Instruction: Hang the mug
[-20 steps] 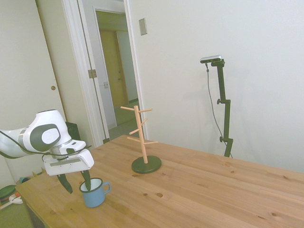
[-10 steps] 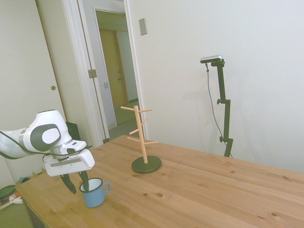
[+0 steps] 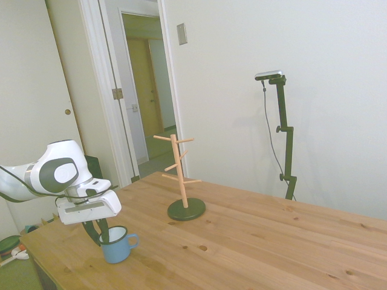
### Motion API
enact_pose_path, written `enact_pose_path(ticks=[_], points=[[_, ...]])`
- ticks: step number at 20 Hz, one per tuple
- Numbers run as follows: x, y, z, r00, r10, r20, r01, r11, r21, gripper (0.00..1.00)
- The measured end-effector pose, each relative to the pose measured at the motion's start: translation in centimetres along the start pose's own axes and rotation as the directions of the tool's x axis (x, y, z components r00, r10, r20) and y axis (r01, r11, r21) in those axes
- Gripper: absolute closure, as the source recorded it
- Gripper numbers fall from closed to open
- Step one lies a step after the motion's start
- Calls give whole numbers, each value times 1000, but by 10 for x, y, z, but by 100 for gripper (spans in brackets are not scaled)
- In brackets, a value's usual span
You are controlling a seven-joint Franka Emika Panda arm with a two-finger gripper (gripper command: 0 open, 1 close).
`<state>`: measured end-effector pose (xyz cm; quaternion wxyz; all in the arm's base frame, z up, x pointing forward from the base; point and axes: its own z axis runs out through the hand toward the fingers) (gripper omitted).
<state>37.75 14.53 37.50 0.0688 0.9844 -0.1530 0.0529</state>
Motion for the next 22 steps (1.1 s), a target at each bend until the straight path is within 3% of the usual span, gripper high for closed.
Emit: enact_pose_path(ticks=[13,18,22], points=[[4,8,-1,1000,24,1,-24,1000,4,100],[12,28,-25,997,74,-21,-74,997,16,100],[30,63,-71,987,155,-38,-154,987,37,100]])
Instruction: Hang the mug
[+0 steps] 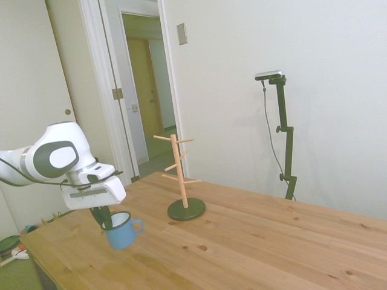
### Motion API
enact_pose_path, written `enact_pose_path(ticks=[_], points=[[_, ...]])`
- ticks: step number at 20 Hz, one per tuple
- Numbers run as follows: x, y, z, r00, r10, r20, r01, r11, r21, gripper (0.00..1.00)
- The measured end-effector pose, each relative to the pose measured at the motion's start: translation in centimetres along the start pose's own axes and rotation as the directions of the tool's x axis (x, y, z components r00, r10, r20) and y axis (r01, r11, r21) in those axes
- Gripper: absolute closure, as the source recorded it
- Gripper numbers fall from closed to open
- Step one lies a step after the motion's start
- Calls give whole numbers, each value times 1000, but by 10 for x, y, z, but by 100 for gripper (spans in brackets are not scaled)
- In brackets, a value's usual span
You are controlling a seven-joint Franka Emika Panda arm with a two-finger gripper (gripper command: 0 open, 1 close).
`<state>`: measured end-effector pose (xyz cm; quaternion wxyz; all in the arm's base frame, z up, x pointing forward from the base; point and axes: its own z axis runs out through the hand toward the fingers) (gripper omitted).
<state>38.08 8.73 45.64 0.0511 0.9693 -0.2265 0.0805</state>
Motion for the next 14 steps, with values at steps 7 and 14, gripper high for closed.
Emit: enact_pose_path(ticks=[7,14], points=[[45,48,-78,992,129,-13,-128,990,58,100],[84,51,-97,975,221,22,-223,971,85,100]])
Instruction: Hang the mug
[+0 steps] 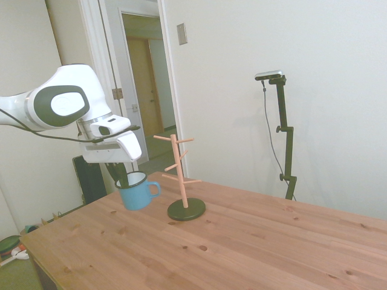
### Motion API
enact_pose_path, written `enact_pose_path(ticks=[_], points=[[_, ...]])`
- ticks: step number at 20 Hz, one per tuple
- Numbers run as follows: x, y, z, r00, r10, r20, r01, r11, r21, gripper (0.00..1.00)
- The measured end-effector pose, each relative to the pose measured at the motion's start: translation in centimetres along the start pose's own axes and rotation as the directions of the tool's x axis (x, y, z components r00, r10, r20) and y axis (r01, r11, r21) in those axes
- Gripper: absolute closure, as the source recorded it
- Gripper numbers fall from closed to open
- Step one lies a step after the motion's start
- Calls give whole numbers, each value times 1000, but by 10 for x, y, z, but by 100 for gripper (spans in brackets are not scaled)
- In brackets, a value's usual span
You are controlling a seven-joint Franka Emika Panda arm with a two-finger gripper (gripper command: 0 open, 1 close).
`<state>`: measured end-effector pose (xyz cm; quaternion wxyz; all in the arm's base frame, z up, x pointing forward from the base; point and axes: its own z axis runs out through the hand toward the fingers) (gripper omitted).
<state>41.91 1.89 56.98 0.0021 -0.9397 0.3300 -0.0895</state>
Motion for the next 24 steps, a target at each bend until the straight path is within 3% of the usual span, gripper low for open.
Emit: enact_pose_path(ticks=[10,24], points=[[33,-27,-26,997,73,18,-73,997,2,100],[76,-57,-32,993,115,38,-114,993,-4,100]])
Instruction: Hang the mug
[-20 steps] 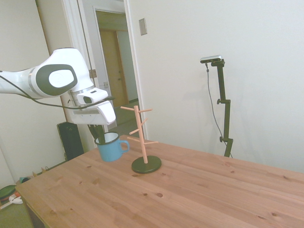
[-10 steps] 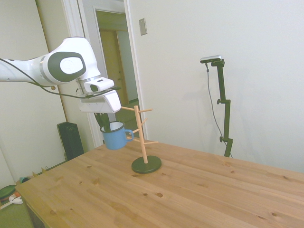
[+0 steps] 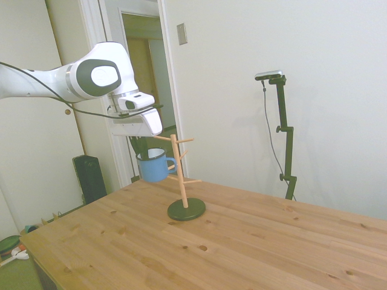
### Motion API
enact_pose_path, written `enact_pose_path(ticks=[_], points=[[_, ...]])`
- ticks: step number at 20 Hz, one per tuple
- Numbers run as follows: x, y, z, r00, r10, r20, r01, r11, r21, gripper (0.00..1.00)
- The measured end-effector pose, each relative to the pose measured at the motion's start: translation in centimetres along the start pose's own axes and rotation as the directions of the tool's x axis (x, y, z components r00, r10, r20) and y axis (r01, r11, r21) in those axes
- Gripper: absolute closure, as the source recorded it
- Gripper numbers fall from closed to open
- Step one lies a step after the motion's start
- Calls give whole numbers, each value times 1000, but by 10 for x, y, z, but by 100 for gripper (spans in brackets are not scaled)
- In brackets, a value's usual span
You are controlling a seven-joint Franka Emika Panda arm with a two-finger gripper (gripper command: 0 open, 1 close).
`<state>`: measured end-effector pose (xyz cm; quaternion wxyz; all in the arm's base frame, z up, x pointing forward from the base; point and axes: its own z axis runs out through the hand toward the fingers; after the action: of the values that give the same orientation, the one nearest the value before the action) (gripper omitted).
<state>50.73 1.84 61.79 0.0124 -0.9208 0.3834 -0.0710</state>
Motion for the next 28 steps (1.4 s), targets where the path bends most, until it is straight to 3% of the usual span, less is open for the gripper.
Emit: enact_pose_path(ticks=[28], points=[[-4,-56,21,999,-1,32,1,1000,-7,100]])
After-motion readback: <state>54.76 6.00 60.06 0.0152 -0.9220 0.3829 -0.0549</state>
